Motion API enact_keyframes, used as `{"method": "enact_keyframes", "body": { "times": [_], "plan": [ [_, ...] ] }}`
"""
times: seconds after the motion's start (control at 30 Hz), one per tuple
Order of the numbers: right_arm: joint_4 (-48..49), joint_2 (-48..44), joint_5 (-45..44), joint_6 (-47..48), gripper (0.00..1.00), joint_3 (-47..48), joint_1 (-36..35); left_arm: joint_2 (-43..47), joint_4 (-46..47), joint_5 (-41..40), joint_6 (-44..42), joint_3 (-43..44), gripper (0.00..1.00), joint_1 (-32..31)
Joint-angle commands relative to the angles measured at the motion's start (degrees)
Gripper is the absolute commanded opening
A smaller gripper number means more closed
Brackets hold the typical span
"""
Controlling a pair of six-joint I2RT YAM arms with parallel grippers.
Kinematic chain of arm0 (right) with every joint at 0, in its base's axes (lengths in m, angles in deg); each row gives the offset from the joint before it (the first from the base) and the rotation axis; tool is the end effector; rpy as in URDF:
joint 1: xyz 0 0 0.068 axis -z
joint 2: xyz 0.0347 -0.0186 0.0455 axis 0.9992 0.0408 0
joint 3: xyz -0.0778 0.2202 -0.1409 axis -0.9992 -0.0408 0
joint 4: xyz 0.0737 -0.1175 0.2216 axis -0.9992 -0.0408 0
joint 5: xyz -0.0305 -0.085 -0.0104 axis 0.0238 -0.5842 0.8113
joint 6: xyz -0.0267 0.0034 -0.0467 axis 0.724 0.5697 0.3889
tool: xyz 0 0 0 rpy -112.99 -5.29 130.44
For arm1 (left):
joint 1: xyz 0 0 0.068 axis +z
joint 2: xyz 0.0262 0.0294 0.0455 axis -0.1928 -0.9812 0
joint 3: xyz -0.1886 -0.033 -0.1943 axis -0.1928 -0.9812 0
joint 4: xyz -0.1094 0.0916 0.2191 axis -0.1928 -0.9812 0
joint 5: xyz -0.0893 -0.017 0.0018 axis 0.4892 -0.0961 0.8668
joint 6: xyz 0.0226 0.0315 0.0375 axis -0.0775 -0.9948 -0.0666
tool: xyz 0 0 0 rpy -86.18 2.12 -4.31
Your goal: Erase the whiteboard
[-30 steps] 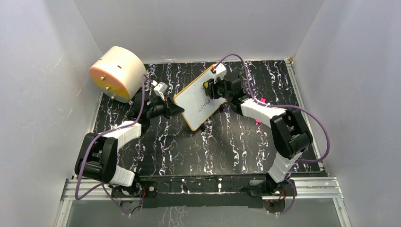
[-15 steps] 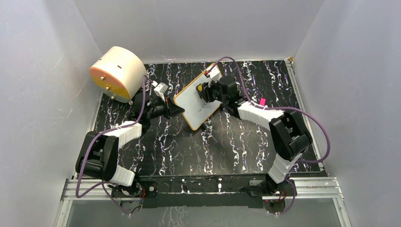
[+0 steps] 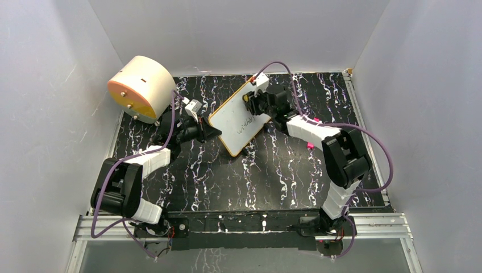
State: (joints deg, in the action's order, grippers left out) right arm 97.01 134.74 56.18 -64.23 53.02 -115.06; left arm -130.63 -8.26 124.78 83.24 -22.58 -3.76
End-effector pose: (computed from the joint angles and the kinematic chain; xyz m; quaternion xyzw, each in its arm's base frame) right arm 0.3670 0.1958 0.2457 -0.2542 0.7802 0.1743 0.5443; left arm 0.2815 -0.0996 0.2166 0.1918 0.7321 -0.4475 0.4764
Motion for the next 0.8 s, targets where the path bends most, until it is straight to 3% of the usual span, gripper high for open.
{"method": "enact_keyframes", "body": {
  "times": [0.0,0.23,0.53,0.6,0.67,0.77],
  "plan": [
    [1.09,-2.35,3.08,0.72,0.22,0.79,-6.56,-0.83,-4.42,4.18,-4.27,-0.51,0.00,-1.88],
    [1.52,-5.55,2.45,0.78,0.21,-0.34,-8.40,-0.69,-4.77,3.99,-4.43,-0.56,0.00,-2.11],
    [-2.72,0.72,0.67,-1.72,0.20,4.28,0.81,-0.34,-5.73,3.47,-4.94,-0.33,0.00,-2.22],
    [-8.37,2.87,-1.29,-0.73,0.21,9.08,0.28,-0.34,-6.21,3.27,-5.14,-0.09,0.00,-2.32],
    [-9.50,1.30,-2.08,1.69,0.22,7.53,-3.84,-0.69,-6.44,3.25,-5.32,0.29,0.00,-2.35],
    [-9.93,-2.21,6.21,0.13,0.22,4.29,-6.49,-1.10,-6.45,3.21,-5.33,0.31,0.00,-2.40]
  ]
}}
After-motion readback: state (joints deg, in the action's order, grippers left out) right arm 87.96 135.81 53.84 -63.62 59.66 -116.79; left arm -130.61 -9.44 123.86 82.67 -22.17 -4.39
